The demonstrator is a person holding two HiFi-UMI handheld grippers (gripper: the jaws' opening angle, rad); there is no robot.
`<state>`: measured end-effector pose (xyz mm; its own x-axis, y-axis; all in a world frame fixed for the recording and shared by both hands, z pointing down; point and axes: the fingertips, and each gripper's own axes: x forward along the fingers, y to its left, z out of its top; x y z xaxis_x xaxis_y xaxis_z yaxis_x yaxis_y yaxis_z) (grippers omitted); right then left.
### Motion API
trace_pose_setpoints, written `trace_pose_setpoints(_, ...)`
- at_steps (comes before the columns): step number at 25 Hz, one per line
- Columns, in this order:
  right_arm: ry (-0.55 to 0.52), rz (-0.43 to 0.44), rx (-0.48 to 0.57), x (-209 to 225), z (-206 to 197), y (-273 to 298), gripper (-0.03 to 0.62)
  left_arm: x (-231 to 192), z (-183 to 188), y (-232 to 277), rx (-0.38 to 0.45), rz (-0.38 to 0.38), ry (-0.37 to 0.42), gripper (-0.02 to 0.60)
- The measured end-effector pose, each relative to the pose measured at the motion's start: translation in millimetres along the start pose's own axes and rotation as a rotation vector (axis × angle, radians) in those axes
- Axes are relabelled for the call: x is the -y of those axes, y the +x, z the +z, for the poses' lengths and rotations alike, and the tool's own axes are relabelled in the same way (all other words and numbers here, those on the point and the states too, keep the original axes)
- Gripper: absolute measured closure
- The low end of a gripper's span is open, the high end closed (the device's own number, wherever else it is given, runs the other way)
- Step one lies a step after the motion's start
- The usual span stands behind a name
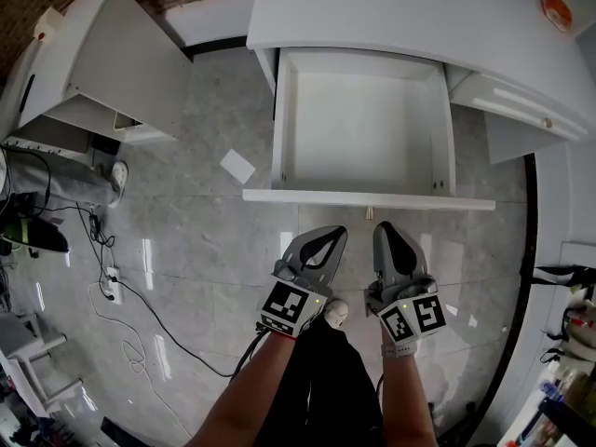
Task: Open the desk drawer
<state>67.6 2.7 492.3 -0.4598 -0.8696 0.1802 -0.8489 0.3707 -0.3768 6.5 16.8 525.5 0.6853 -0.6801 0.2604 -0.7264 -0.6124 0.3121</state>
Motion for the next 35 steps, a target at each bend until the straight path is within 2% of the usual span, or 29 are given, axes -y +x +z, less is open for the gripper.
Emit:
trace_pose_setpoints(6, -0.107, 0.018, -0.006, -7.7, 37.8, -29.3, 0.592, -5.2, 54.4, -27.8, 0.088, 0.065, 0.007, 0.582)
trace_pose_setpoints(11, -0.166, 0.067, 0.019, -30.4, 89.0, -47.9, 0.592, 11.7, 108.4, -49.5, 0.150, 0.016, 0.004, 0.581)
trace_pose_setpoints(14, -0.226, 0.080, 0.035, -41.8, 121.0, -59.0, 0.593, 21.9, 138.6, -62.1, 0.182, 0.016, 0.011, 0.581)
trace_pose_setpoints(20, -0.288, 0.079, 0.080, -59.0, 176.3, -87.6, 0.593, 47.2, 188.3, -84.2, 0.223, 0.017, 0.078, 0.583)
trace_pose_setpoints(26, -0.338, 0.089, 0.087, -78.6, 210.6, -119.9, 0.592, 74.2, 217.7, -109.5, 0.228, -0.003, 0.084, 0.581)
trace_pose_setpoints(35, -0.344, 0.096, 0.126, -103.3, 257.5, -164.8, 0.592, 95.7, 258.0, -161.6, 0.243, 0.008, 0.086, 0.581)
